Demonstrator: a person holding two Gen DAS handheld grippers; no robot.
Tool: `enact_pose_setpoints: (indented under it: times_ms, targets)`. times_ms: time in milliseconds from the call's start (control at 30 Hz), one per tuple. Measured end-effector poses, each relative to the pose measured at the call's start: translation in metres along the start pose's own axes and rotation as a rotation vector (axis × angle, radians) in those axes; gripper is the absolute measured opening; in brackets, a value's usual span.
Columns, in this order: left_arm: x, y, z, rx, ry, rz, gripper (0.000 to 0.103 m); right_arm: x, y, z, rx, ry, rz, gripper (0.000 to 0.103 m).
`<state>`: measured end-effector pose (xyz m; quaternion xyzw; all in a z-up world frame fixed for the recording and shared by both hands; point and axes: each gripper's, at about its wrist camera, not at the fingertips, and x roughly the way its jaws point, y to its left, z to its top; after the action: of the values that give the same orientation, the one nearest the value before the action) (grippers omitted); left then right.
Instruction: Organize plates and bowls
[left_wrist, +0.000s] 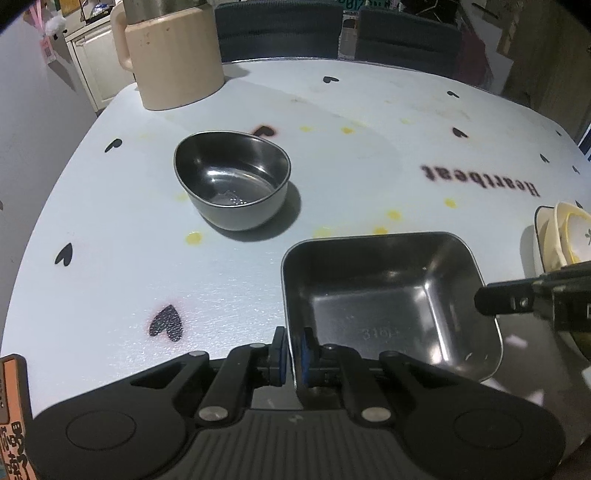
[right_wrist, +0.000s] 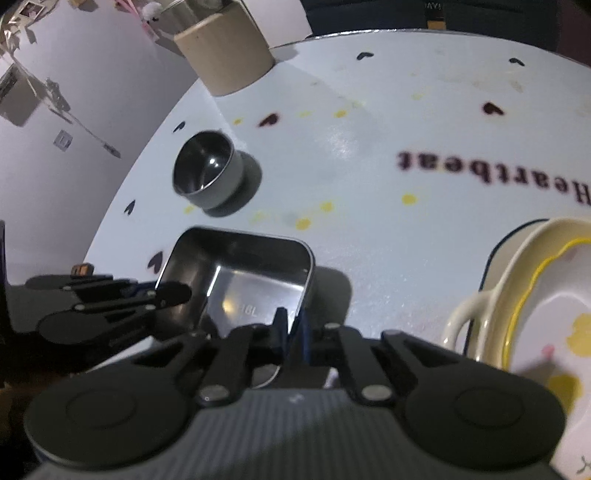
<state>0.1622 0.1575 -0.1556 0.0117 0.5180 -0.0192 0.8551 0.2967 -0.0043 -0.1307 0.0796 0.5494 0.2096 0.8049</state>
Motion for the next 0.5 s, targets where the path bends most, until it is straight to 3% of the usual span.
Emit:
enact_pose_setpoints:
  times_ms: [400,500]
  targets:
    - [0.0025,0.0050,0.0045,-0.027,-0.015,-0.023,0.010,-0.0017,-0.0078,0.0021,0.020,0.010,-0.005,0.009]
    - [-0.0032,0.0057,0.0069,-0.027,-0.031,-0.051,0.027,-0.0052,-0.0042,0.0030,0.000,0.029,0.005,0.022]
